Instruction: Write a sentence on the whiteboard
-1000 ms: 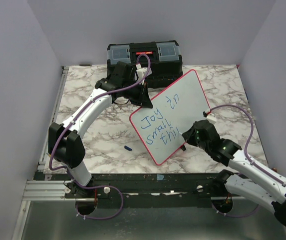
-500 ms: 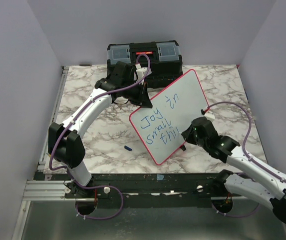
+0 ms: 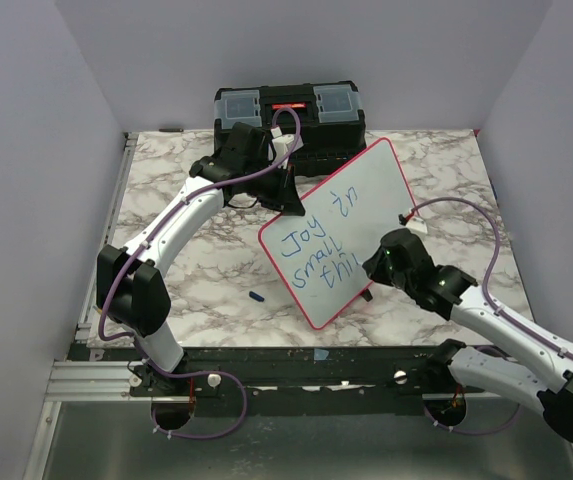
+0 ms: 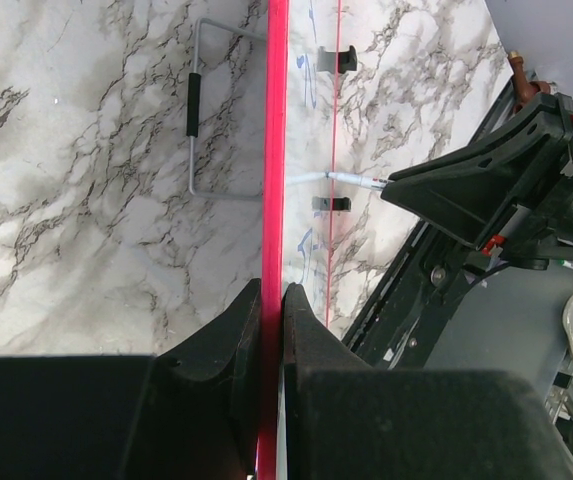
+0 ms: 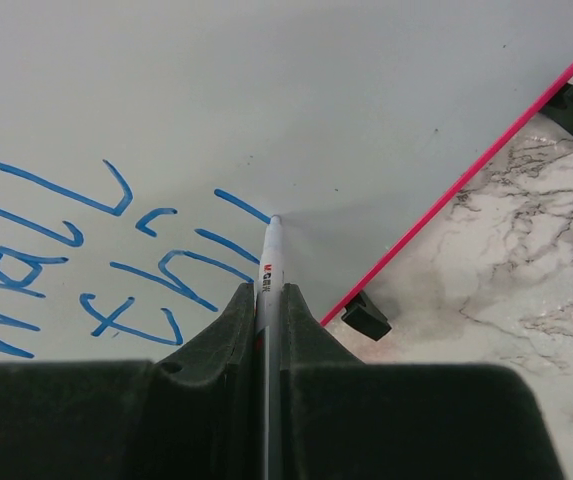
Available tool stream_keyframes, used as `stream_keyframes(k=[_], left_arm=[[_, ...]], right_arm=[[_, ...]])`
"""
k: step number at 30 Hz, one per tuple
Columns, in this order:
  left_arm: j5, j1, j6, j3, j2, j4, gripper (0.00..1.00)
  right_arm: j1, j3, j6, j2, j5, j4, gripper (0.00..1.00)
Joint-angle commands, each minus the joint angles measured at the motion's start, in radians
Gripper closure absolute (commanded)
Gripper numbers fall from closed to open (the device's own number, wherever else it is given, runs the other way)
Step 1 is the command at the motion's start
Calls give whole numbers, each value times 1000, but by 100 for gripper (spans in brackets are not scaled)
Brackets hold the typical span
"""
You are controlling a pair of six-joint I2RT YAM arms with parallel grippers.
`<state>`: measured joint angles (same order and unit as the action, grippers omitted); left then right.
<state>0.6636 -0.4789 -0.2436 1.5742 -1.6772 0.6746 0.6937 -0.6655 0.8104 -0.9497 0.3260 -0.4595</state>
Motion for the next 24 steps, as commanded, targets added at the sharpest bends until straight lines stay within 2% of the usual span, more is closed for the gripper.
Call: stream_keyframes(k=[1, 24], left_arm=[[-38, -9, 55, 5, 8, -1, 100], [-41, -10, 56, 4, 6, 0, 100]], right_arm=[[-1, -37, 1, -32, -5, 84, 99], [-3, -102, -18, -89, 2, 117, 99]])
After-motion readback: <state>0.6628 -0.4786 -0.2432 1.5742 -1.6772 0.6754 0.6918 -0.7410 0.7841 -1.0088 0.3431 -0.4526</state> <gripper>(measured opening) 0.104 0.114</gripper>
